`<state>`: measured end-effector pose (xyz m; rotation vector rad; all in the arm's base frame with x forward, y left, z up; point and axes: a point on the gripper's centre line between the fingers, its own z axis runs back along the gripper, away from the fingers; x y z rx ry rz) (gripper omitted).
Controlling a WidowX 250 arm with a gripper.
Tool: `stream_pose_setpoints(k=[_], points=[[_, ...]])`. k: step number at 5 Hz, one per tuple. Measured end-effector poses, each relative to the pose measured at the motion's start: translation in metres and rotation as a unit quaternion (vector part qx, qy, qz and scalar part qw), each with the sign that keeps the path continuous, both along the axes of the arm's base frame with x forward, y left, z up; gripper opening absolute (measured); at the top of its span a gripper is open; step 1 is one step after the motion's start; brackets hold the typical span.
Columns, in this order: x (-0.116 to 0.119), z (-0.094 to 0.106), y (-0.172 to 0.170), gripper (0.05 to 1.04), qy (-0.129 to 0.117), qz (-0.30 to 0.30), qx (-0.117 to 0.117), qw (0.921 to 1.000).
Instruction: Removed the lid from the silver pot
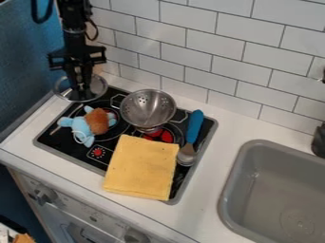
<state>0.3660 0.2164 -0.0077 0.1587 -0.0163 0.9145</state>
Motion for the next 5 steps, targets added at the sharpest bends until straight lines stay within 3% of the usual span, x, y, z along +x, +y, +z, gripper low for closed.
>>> stream_pose_setpoints(k=[1, 2, 3, 4, 5], points=[[0.010, -0.017, 0.001, 0.283, 0.010, 0.005, -0.014, 0.9998], [0.023, -0.032, -0.002, 0.283, -0.004, -0.012, -0.018, 0.9998], [0.034, -0.037, -0.008, 0.283, -0.029, -0.055, -0.009, 0.9980], [0.033, -0.040, -0.016, 0.347, -0.055, -0.101, 0.008, 0.9933], [0.025, -0.040, -0.027, 0.638, -0.056, -0.123, -0.007, 0.9909]])
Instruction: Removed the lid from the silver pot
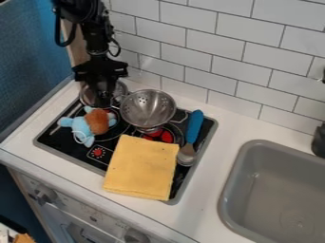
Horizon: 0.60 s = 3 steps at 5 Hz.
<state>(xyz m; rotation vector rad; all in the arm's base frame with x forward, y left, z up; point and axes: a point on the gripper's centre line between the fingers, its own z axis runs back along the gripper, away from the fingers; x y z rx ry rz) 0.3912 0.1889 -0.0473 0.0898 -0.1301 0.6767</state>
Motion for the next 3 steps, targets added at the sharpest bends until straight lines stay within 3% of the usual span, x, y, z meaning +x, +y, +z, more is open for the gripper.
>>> stream_pose_setpoints(k=[1, 2, 3], points=[[-0.002, -0.001, -0.006, 0.921, 0.004, -0.004, -0.017, 0.9998], [-0.005, 0.004, -0.009, 1.005, 0.004, 0.002, -0.042, 0.9991], [-0.006, 0.011, -0.009, 1.000, 0.006, 0.000, -0.045, 0.9990]])
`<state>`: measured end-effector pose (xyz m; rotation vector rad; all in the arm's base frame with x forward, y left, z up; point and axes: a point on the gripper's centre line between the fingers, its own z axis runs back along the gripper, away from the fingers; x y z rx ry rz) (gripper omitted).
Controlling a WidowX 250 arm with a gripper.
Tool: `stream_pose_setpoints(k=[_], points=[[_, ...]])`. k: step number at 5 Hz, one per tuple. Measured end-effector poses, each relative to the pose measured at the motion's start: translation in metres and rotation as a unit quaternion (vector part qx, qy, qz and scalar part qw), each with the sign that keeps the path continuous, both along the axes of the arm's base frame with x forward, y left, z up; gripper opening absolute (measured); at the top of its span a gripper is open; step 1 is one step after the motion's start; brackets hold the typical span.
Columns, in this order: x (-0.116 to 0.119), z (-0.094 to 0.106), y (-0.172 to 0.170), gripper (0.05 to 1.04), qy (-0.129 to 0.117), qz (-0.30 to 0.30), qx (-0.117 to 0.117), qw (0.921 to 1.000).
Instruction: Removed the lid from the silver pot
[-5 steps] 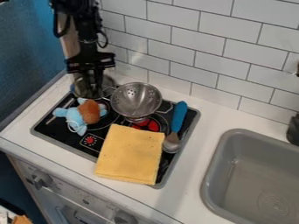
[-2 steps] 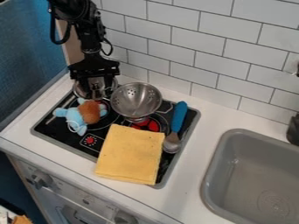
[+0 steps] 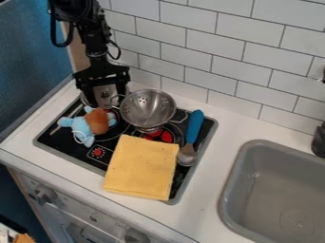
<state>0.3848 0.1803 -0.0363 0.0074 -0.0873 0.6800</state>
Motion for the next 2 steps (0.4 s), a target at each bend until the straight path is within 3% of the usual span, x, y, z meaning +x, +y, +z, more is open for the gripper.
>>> stream_pose_setpoints(k=[2], points=[[-0.005, 0.070, -0.002, 1.000, -0.027, -0.009, 0.020, 0.9994]])
